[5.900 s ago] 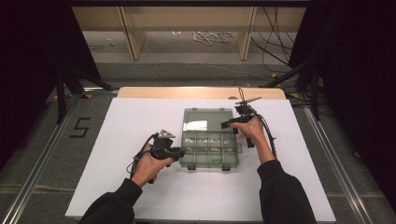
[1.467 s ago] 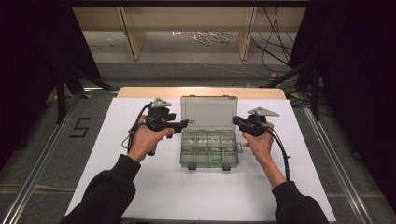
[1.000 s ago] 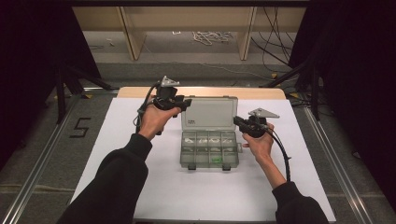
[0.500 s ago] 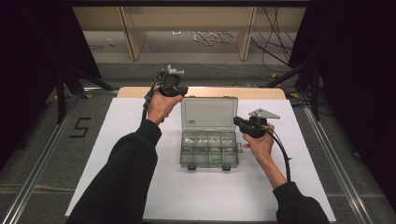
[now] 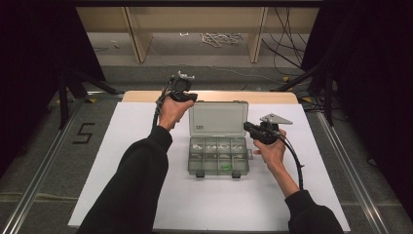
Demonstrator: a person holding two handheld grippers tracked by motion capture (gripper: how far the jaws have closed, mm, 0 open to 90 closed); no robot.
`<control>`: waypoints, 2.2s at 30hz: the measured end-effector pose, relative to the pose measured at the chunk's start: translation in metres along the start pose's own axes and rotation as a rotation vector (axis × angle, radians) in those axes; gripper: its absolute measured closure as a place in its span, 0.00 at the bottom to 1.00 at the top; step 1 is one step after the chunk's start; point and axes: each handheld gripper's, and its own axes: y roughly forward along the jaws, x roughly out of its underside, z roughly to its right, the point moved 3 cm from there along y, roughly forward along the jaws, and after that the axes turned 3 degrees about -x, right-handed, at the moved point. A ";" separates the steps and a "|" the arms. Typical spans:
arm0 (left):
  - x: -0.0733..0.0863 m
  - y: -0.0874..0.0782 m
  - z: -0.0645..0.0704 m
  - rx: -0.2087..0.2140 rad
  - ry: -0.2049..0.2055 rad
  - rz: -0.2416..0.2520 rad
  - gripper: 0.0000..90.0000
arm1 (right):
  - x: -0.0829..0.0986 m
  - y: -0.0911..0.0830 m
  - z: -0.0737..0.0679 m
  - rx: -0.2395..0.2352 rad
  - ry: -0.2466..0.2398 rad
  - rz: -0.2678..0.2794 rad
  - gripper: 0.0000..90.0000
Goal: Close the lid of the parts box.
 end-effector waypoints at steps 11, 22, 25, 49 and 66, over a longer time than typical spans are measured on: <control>0.002 -0.002 0.005 0.009 -0.003 -0.023 1.00 | -0.001 -0.003 -0.001 0.000 -0.015 -0.011 0.93; 0.010 -0.017 0.025 0.057 0.071 -0.030 1.00 | -0.004 -0.024 -0.005 0.008 0.003 -0.013 0.62; 0.013 -0.024 0.032 0.074 0.091 -0.025 1.00 | -0.006 -0.033 -0.010 0.005 -0.020 -0.011 0.55; 0.069 -0.061 0.053 0.182 0.099 0.081 1.00 | -0.017 -0.094 -0.060 -0.101 -0.095 -0.063 0.28; 0.110 -0.072 0.058 0.228 0.092 0.104 1.00 | -0.019 -0.120 -0.079 -0.155 -0.139 -0.046 0.29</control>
